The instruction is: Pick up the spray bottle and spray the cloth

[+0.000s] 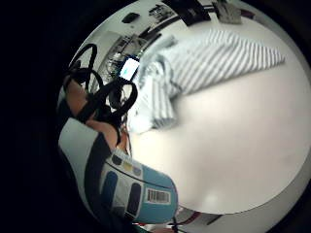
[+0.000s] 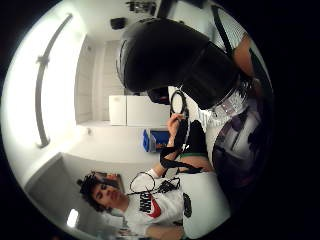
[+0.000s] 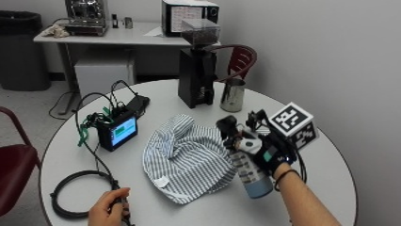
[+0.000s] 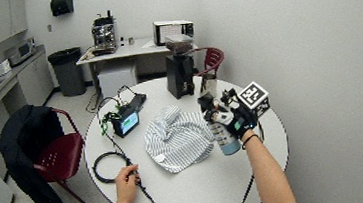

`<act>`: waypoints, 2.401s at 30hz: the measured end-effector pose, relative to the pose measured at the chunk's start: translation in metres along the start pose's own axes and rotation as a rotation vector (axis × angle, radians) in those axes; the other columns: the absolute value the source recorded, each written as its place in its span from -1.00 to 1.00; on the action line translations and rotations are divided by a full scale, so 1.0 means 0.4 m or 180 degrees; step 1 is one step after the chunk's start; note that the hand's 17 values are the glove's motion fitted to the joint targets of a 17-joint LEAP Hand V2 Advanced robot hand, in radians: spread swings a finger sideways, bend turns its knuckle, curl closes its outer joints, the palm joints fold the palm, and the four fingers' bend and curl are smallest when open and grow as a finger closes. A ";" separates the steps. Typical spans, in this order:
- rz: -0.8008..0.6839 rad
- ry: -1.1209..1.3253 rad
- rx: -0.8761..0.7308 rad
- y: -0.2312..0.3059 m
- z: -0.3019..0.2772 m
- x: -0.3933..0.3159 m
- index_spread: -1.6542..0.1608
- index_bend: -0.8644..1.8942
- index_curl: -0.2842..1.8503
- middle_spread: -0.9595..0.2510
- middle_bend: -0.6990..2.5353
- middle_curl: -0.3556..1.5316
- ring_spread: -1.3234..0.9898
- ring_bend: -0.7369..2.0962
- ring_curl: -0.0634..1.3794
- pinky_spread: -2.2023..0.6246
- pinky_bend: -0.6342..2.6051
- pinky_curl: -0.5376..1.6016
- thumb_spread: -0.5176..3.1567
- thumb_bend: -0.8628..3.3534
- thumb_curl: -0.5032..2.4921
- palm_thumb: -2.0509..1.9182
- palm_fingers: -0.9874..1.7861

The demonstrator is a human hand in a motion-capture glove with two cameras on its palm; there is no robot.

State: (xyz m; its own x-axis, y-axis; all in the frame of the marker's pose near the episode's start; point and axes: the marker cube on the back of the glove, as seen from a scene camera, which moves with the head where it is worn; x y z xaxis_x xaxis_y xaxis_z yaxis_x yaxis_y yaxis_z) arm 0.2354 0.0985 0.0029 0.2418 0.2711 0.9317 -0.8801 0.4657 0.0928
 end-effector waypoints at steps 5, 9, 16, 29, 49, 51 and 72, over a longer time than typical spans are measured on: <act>0.0139 -0.0174 -0.0050 0.027 0.026 0.060 0.61 -0.30 -0.49 0.55 -0.28 -0.13 0.08 0.03 -0.31 0.53 -0.34 -0.14 -0.29 -0.60 -0.28 0.46 0.58; -0.0105 -0.0145 0.0068 0.007 -0.035 -0.049 0.61 -0.30 -0.49 0.55 -0.28 -0.13 0.08 0.03 -0.31 0.53 -0.34 -0.14 -0.30 -0.60 -0.27 0.46 0.58; -0.0010 -0.0027 -0.0036 0.006 0.013 -0.004 0.61 -0.30 -0.48 0.55 -0.28 -0.13 0.08 0.03 -0.31 0.53 -0.34 -0.14 -0.30 -0.60 -0.27 0.46 0.58; -0.0519 -0.0445 0.0643 0.026 -0.078 -0.116 0.61 -0.29 -0.48 0.55 -0.28 -0.13 0.08 0.02 -0.31 0.53 -0.34 -0.14 -0.29 -0.60 -0.26 0.46 0.57; -0.1457 -0.0649 0.0387 -0.065 0.253 -0.281 0.58 -0.32 -0.49 0.52 -0.32 -0.15 0.08 -0.04 -0.34 0.54 -0.37 -0.15 -0.21 -0.60 -0.30 0.45 0.47; -0.1416 -0.0646 0.0289 -0.079 0.296 -0.262 0.58 -0.32 -0.50 0.52 -0.33 -0.15 0.07 -0.05 -0.34 0.54 -0.38 -0.15 -0.21 -0.60 -0.31 0.45 0.46; -0.1307 -0.0415 0.0014 -0.104 0.371 -0.131 0.58 -0.30 -0.50 0.51 -0.37 -0.16 0.06 -0.11 -0.35 0.52 -0.42 -0.14 -0.21 -0.60 -0.32 0.47 0.47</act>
State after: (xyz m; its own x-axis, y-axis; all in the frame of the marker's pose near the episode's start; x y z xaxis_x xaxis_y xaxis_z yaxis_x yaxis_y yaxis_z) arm 0.1985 -0.0602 0.0024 0.5190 -0.0450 0.8536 -0.7233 0.5090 0.4666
